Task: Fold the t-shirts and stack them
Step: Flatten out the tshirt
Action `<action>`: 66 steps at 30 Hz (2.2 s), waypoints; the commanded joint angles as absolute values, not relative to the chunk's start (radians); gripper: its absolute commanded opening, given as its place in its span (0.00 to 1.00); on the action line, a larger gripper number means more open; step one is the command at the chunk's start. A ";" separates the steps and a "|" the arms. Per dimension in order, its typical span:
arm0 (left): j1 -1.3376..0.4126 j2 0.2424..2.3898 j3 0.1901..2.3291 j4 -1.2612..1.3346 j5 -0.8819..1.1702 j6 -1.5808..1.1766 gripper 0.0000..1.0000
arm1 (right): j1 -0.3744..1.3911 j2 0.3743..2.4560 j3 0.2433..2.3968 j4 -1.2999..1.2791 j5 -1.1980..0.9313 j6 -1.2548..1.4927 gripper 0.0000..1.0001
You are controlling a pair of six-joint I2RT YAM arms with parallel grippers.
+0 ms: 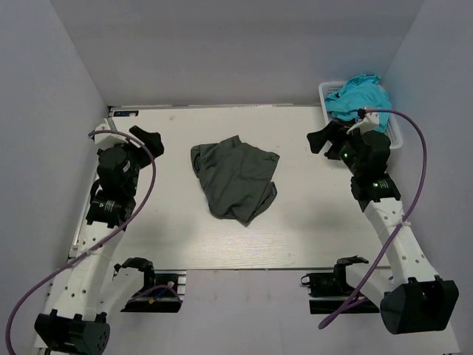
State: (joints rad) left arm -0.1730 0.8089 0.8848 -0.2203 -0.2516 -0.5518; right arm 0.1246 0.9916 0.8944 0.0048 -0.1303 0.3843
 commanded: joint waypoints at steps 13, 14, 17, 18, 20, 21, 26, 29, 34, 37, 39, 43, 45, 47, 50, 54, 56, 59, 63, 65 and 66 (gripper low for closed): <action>-0.190 1.620 1.299 -0.606 -0.314 -0.364 1.00 | 0.140 1.448 1.196 -0.290 -0.243 0.183 0.90; -0.190 1.673 1.313 -0.606 -0.292 -0.364 1.00 | 0.150 1.462 1.210 -0.293 -0.230 0.167 0.90; -0.190 1.735 1.324 -0.552 -0.207 -0.345 0.96 | 0.173 1.575 1.276 -0.324 -0.198 0.120 0.90; -0.190 1.774 1.324 -0.529 -0.172 -0.335 0.94 | 0.182 1.597 1.314 -0.340 -0.196 0.108 0.90; -0.190 1.813 1.333 -0.516 -0.134 -0.322 0.93 | 0.201 1.678 1.344 -0.344 -0.196 0.103 0.90; -0.190 1.830 1.344 -0.515 -0.092 -0.301 0.92 | 0.209 1.699 1.360 -0.344 -0.196 0.104 0.90; -0.190 1.901 1.342 -0.460 0.014 -0.279 0.91 | 0.244 1.821 1.419 -0.318 -0.170 0.101 0.90; -0.190 1.920 1.331 -0.430 0.043 -0.279 0.91 | 0.259 1.879 1.465 -0.345 -0.161 0.101 0.90; -0.199 2.014 1.411 -0.465 0.034 -0.279 0.85 | 0.278 1.962 1.508 -0.368 -0.135 0.109 0.90; -0.209 2.060 1.436 -0.453 0.043 -0.279 0.83 | 0.281 1.959 1.486 -0.327 -0.129 0.115 0.90; -0.209 2.075 1.445 -0.443 0.043 -0.270 0.80 | 0.284 1.976 1.493 -0.321 -0.129 0.120 0.90; -0.218 2.088 1.465 -0.434 0.067 -0.249 0.76 | 0.299 2.023 1.528 -0.333 -0.113 0.112 0.90; -0.227 2.088 1.465 -0.420 0.092 -0.235 0.74 | 0.308 2.054 1.545 -0.334 -0.115 0.100 0.88; -0.227 2.088 1.465 -0.408 0.106 -0.235 0.72 | 0.331 2.066 1.551 -0.325 -0.106 0.094 0.87; -0.248 2.097 1.456 -0.387 0.106 -0.235 0.64 | 0.354 2.115 1.566 -0.318 -0.078 0.103 0.80; -0.249 2.106 1.456 -0.387 0.115 -0.256 0.31 | 0.371 2.155 1.595 -0.331 -0.022 0.132 0.67; -0.249 2.106 1.456 -0.387 0.094 -0.256 0.12 | 0.380 2.158 1.586 -0.318 -0.005 0.147 0.46; -0.258 2.065 1.447 -0.387 0.046 -0.279 0.00 | 0.396 2.137 1.528 -0.258 0.044 0.170 0.34; -0.258 1.962 1.410 -0.342 0.002 -0.279 0.00 | 0.410 2.125 1.517 -0.244 0.075 0.163 0.00; -0.258 1.889 1.397 -0.342 -0.008 -0.279 0.00 | 0.408 2.131 1.572 -0.298 0.083 0.161 0.00; -0.258 1.861 1.397 -0.342 -0.035 -0.279 0.00 | 0.410 2.120 1.574 -0.299 0.112 0.164 0.00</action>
